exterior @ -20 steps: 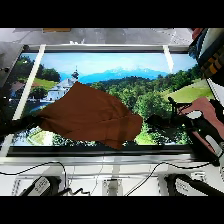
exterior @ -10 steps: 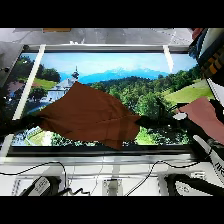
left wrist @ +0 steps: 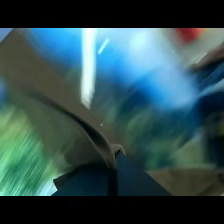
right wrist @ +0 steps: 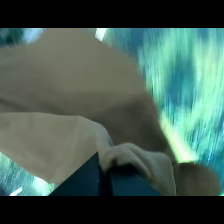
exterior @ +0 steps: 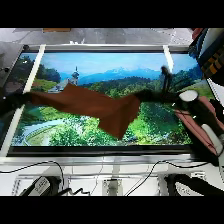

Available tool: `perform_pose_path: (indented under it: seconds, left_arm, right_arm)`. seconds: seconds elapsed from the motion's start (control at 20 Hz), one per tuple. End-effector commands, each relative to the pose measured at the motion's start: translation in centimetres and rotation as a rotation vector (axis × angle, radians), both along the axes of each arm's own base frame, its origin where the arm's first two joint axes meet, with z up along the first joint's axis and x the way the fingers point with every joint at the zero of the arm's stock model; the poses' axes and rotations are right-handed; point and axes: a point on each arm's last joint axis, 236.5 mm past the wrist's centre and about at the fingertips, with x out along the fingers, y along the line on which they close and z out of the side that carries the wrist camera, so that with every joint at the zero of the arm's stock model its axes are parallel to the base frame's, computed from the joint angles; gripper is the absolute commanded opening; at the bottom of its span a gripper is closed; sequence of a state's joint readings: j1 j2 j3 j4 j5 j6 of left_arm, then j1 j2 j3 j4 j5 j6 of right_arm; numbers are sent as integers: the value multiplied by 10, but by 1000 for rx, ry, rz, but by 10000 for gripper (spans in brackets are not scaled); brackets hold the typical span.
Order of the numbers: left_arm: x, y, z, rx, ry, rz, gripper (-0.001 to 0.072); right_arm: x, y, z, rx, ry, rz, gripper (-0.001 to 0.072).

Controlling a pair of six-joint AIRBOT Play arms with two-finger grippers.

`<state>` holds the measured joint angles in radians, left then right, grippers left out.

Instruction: Fold the clothes and pants, and hang the long-sleeved shirts on hangers.

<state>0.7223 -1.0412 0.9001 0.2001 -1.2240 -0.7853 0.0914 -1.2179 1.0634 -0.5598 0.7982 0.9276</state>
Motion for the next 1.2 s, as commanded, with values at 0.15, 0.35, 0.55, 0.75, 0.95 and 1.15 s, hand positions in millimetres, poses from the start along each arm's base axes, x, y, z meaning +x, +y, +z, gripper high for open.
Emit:
perform_pose_path:
  seconds: [0.15,0.35,0.55,0.75,0.95,1.15]
  left_arm:
    - [-2,-8,154,81,-353,-7,15]
    - [-32,-34,207,120,-489,-22,16]
    - [-81,-69,276,28,-703,-63,16]
    - [-146,-98,341,-112,-934,-129,16]
    - [-158,-104,351,-65,-972,-80,16]
    - [-94,-80,263,333,-675,40,15]
  right_arm:
    - [-13,-25,192,-128,-459,-52,15]
    - [-63,-46,285,-163,-663,-130,15]
    - [-143,-55,374,-136,-898,-162,15]
    - [-228,-62,437,-90,-1091,-187,15]
    - [-253,-66,452,-28,-1109,-209,15]
    - [-144,-70,353,-148,-691,-223,15]
